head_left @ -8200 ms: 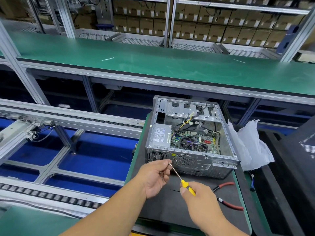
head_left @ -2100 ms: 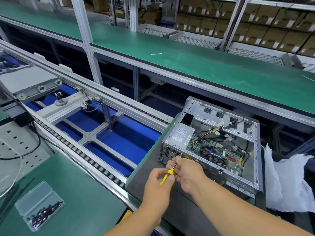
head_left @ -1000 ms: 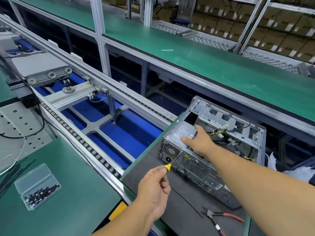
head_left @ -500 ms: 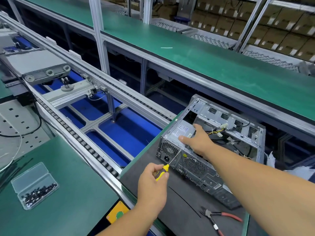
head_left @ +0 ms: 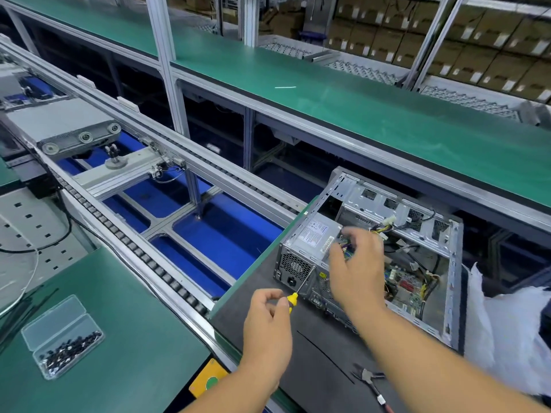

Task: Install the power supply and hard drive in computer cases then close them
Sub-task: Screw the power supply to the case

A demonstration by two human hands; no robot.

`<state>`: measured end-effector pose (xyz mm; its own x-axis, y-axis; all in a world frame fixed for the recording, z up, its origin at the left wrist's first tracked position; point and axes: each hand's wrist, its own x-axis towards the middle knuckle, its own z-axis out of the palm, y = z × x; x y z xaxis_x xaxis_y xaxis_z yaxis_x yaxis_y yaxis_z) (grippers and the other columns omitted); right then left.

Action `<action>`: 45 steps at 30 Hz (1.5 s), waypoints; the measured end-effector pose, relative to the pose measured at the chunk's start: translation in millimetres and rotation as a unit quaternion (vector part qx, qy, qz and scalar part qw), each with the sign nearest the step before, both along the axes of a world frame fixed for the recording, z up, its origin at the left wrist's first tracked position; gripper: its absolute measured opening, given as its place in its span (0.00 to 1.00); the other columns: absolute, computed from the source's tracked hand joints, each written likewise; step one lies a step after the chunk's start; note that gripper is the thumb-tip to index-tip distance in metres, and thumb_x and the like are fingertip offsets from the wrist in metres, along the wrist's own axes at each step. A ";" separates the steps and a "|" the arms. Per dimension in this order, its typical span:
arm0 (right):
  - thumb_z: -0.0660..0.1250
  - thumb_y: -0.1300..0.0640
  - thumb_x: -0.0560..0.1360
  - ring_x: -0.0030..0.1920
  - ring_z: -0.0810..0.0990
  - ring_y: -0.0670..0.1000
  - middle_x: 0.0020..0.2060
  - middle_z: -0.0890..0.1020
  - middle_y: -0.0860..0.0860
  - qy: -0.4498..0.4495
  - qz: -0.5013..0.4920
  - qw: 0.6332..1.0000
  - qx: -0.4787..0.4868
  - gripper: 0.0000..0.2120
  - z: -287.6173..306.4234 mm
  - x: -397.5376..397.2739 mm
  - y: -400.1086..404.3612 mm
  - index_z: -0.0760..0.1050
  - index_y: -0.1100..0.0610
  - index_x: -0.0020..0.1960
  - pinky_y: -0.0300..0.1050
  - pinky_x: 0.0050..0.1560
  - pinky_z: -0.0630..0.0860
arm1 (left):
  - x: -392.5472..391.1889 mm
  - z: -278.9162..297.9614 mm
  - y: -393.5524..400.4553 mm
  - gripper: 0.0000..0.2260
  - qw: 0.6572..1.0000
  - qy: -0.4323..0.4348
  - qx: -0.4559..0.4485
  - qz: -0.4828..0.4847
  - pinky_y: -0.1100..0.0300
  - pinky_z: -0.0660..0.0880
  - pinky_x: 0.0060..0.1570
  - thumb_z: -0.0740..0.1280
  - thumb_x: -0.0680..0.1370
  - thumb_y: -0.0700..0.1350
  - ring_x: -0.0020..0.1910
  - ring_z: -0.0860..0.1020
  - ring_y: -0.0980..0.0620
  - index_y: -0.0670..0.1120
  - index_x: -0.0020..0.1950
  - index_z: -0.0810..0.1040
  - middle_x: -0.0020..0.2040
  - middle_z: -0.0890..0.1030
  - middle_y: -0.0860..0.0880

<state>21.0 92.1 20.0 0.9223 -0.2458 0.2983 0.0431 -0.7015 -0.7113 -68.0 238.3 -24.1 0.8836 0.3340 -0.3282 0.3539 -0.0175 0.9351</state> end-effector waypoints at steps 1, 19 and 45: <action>0.66 0.48 0.74 0.48 0.77 0.41 0.50 0.78 0.38 0.001 0.009 0.999 0.044 0.09 -6.1 -18.6 4.0 0.75 0.40 0.54 0.34 0.49 0.71 | 1.7 -0.9 -0.1 0.06 1.000 0.006 -0.005 -0.003 0.59 0.71 0.38 0.62 0.83 0.50 0.35 0.76 0.58 0.60 0.49 0.76 0.40 0.81 0.57; 0.69 0.60 0.81 0.22 0.66 0.45 0.28 0.78 0.53 0.276 -0.082 0.820 0.494 0.09 -40.4 -9.6 46.7 0.78 0.61 0.42 0.36 0.21 0.59 | 16.2 14.0 23.6 0.14 0.816 0.282 -0.504 -0.017 0.64 0.55 0.23 0.63 0.83 0.49 0.26 0.57 0.55 0.42 0.44 0.79 0.31 0.66 0.50; 0.66 0.58 0.83 0.23 0.65 0.44 0.27 0.81 0.52 0.274 -0.040 0.804 0.526 0.11 -41.3 -11.6 49.3 0.78 0.62 0.44 0.35 0.24 0.60 | 1.6 -1.8 16.6 0.03 0.996 -0.016 -0.086 -0.025 0.65 0.69 0.33 0.72 0.78 0.48 0.35 0.77 0.58 0.53 0.47 0.78 0.38 0.81 0.58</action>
<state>9.4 141.4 -21.3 0.8134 -0.1608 -0.5590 -0.4945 0.3149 -0.8101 -66.4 254.9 -25.8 0.9090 0.2303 -0.3475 0.3260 0.1268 0.9368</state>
